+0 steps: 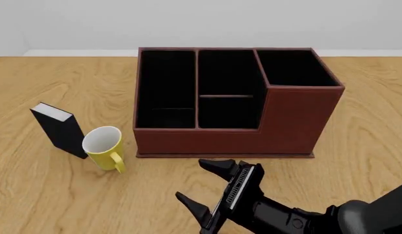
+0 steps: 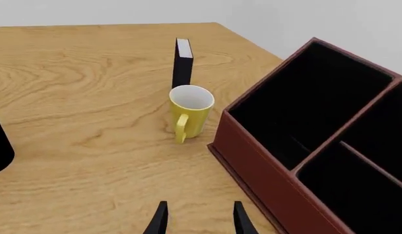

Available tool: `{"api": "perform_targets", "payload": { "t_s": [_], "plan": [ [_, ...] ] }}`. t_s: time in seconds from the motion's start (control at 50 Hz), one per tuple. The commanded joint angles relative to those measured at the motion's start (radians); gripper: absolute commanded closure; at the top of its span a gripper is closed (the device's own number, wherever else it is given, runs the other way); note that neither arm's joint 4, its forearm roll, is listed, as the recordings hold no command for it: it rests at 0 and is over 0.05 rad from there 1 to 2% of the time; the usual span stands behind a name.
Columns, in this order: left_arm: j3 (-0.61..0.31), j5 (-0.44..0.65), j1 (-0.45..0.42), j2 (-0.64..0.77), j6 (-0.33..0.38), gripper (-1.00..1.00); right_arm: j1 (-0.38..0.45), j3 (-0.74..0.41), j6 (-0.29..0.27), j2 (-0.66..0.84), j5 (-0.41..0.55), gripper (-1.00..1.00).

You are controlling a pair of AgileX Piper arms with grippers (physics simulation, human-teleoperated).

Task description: Pick up the yellow and white mug and place it to the right of the caddy.

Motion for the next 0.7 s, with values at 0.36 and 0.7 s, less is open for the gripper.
{"api": "perform_targets", "payload": {
  "t_s": [0.36,0.7],
  "plan": [
    [-0.028,0.035,0.000,0.000,-0.018,-1.00,0.038,-0.145,0.007,0.051,0.104,-1.00],
    [-0.045,0.040,0.003,0.000,-0.035,-1.00,0.069,-0.259,0.002,0.081,0.187,-1.00]
  ]
}}
